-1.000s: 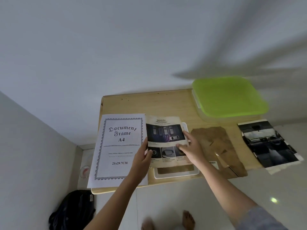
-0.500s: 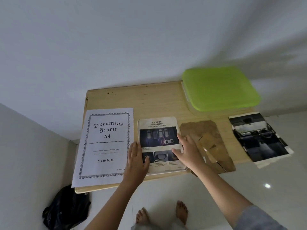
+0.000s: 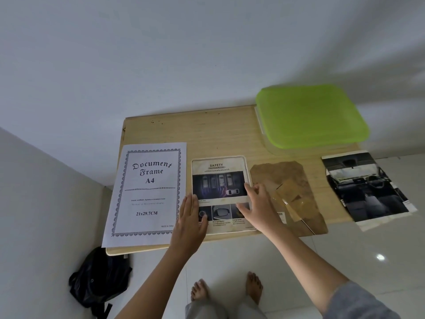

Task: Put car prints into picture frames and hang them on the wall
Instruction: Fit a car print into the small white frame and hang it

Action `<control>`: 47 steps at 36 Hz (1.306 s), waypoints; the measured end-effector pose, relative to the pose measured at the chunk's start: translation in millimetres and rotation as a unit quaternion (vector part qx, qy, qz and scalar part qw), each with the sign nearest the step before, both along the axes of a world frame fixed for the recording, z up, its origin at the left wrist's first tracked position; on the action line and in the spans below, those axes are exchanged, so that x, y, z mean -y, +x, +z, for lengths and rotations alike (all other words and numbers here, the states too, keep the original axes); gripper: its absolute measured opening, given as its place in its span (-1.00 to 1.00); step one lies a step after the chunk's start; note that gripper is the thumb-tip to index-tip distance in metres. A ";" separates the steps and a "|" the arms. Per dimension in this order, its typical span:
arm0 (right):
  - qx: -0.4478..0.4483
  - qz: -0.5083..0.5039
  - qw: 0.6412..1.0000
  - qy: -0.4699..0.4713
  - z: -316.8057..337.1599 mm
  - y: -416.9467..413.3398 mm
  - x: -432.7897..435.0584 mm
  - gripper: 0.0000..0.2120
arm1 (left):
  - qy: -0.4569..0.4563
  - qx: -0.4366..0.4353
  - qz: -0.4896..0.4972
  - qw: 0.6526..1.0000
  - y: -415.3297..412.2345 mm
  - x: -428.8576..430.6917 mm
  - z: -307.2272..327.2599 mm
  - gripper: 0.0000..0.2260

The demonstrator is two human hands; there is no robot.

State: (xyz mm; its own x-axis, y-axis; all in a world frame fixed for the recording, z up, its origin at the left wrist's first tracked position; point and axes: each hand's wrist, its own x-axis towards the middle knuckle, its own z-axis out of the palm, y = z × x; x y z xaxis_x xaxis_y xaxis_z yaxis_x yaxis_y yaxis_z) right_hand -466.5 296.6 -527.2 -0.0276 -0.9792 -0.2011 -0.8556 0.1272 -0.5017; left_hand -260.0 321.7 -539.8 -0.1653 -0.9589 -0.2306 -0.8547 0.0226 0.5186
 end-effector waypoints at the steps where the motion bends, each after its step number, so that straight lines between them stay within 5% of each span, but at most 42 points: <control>1: 0.000 0.000 1.000 0.000 -0.1 0.0 0.5 -0.38 | 0.000 -0.001 0.003 1.000 -0.3 0.3 0.9 -0.43; 9: 0.063 -0.018 0.998 -0.023 4.5 -20.0 3.6 -0.45 | -0.022 0.011 0.061 0.998 -24.9 9.9 13.2 -0.46; 17: 0.034 -0.098 0.994 -0.027 16.5 -105.1 -2.9 -0.51 | -0.078 -0.032 -0.067 0.994 -121.2 8.2 26.3 -0.50; 22: -0.007 -0.108 0.994 0.006 4.1 -146.8 -20.8 -0.46 | -0.046 0.039 -0.147 0.987 -176.0 -10.0 8.8 -0.41; 32: 0.037 -0.083 0.996 -0.007 -6.8 -151.3 -41.0 -0.50 | -0.068 0.115 -0.129 0.983 -202.9 -31.2 -32.3 -0.46; 40: 0.117 -0.167 0.979 -0.024 -7.2 -158.6 -58.2 -0.46 | -0.080 0.098 -0.137 0.983 -202.4 -54.3 -37.5 -0.43; 47: 0.254 -0.266 0.930 0.000 -6.3 -164.0 -61.5 -0.44 | -0.088 0.091 -0.149 0.981 -197.8 -60.5 -38.6 -0.44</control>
